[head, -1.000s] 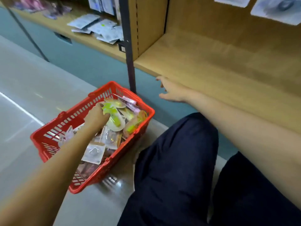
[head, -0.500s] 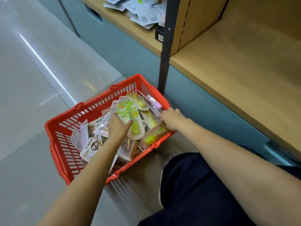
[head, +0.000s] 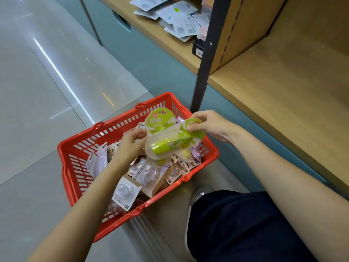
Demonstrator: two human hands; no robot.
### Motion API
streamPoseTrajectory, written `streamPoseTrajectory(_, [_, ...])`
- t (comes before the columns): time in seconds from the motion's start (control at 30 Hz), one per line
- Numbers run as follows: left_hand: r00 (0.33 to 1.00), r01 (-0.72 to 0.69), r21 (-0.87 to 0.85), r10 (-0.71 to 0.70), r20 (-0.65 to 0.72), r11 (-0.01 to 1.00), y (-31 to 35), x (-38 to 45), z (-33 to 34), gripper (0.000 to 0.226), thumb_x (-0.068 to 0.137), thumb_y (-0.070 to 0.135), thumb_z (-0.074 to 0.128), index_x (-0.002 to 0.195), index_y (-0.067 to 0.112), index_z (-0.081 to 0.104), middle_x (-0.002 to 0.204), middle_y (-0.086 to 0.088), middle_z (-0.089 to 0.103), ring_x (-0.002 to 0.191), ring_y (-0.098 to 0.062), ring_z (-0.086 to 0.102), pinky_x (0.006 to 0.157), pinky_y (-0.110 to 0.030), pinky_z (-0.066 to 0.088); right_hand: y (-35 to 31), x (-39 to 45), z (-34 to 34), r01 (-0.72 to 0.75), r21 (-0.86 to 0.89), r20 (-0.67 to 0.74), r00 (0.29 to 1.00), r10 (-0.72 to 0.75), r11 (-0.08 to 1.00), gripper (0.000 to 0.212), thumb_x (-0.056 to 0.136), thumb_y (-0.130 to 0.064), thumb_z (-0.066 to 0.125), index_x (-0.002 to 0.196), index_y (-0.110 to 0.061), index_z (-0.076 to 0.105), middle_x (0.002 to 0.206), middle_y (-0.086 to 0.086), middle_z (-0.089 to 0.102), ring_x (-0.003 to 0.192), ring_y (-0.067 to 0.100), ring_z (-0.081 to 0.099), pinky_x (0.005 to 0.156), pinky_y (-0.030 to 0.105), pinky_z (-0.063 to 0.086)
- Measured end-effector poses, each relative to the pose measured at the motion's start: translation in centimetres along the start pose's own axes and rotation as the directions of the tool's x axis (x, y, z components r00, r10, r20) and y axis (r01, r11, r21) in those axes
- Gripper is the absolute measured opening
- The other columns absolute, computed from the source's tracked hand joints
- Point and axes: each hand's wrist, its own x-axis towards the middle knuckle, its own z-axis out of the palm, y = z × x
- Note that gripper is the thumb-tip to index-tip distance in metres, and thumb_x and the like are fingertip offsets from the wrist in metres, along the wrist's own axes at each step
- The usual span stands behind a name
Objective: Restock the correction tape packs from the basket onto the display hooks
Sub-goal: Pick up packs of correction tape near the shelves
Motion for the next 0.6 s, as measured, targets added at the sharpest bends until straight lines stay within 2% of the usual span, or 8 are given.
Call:
streamPoseTrajectory(0.07, [0.996,-0.078,0.064,0.075,0.052,0.995,1.3,0.1,-1.0,0.013,0.089,0.007,0.059,0.088,0.018,0.066,0.091,-0.004,0.065,0.077,-0.016,0.064,0.068,-0.027,0.057,-1.1,-0.3,-0.6,0.007,-0.079,-0.002,1.0,-0.007,0.997,0.013,0.075,-0.007,0.075,0.083,-0.013,0.066,0.089,0.003,0.066,0.087,0.015,0.061,0.084,0.026,0.05])
streamPoseTrajectory(0.17, [0.989,-0.134,0.137,0.124,0.081,0.981,2.7,0.9,-1.6,0.012,0.09,0.008,0.059,0.091,0.017,0.066,0.092,-0.005,0.067,0.084,-0.017,0.063,0.076,-0.031,0.056,-2.6,-1.3,-1.8,0.038,-0.261,-0.009,0.999,-0.042,0.965,0.017,0.074,-0.001,0.075,0.075,-0.014,0.063,0.082,0.003,0.065,0.078,0.013,0.06,0.074,0.025,0.051])
streamPoseTrajectory(0.23, [0.986,-0.131,0.113,0.117,0.123,0.985,3.5,1.4,-0.5,0.013,0.091,0.008,0.057,0.088,0.019,0.064,0.087,-0.001,0.066,0.082,-0.015,0.061,0.077,-0.031,0.053,-2.7,-1.9,-1.8,0.083,-0.326,-0.045,0.994,-0.103,0.942,0.02,0.075,0.003,0.072,0.07,-0.014,0.063,0.095,0.009,0.065,0.082,0.014,0.06,0.077,0.028,0.051])
streamPoseTrajectory(0.3, [0.978,-0.133,0.106,0.114,0.173,0.985,4.0,1.8,1.4,0.013,0.092,0.008,0.054,0.09,0.017,0.063,0.086,-0.002,0.064,0.083,-0.015,0.059,0.078,-0.034,0.052,-2.3,-2.5,-2.0,0.133,-0.348,-0.113,0.977,-0.182,0.928,0.02,0.075,0.004,0.072,0.068,-0.014,0.064,0.11,0.006,0.058,0.091,0.012,0.057,0.082,0.023,0.048])
streamPoseTrajectory(0.4, [0.982,-0.161,0.084,0.151,0.116,0.983,3.9,2.7,3.9,0.013,0.092,0.007,0.053,0.096,0.01,0.065,0.091,-0.009,0.064,0.085,-0.018,0.058,0.081,-0.038,0.05,-1.7,-3.4,-3.5,0.132,-0.203,-0.134,0.978,-0.162,0.97,0.021,0.073,0.002,0.073,0.069,-0.016,0.065,0.109,-0.007,0.056,0.098,0.001,0.052,0.081,0.012,0.042])
streamPoseTrajectory(0.47, [0.984,-0.156,0.023,0.153,0.095,0.987,4.0,2.8,5.2,0.013,0.091,0.006,0.053,0.097,0.007,0.065,0.089,-0.008,0.063,0.079,-0.016,0.058,0.07,-0.027,0.051,-1.5,-3.6,-4.2,0.118,-0.074,-0.12,0.985,-0.126,0.99,0.018,0.073,0.002,0.072,0.072,-0.015,0.066,0.102,-0.014,0.059,0.098,-0.001,0.054,0.083,0.013,0.042])
streamPoseTrajectory(0.53, [0.976,-0.088,-0.124,0.11,0.188,0.988,4.1,2.3,6.6,0.011,0.092,0.005,0.052,0.095,0.007,0.062,0.086,-0.006,0.061,0.077,-0.015,0.059,0.066,-0.022,0.053,-1.4,-3.4,-4.4,0.139,0.031,-0.189,0.973,-0.131,0.99,0.014,0.073,-0.002,0.074,0.075,-0.014,0.066,0.094,-0.006,0.066,0.093,0.008,0.061,0.086,0.023,0.047])
streamPoseTrajectory(0.6, [0.945,0.012,-0.24,0.067,0.321,0.971,3.9,1.8,7.2,0.012,0.093,0.006,0.051,0.094,0.01,0.062,0.09,-0.005,0.064,0.083,-0.016,0.062,0.077,-0.028,0.055,-1.8,-3.2,-4.3,0.151,0.052,-0.227,0.964,-0.136,0.987,0.014,0.073,-0.003,0.074,0.076,-0.013,0.065,0.083,0.004,0.066,0.077,0.008,0.064,0.073,0.023,0.053])
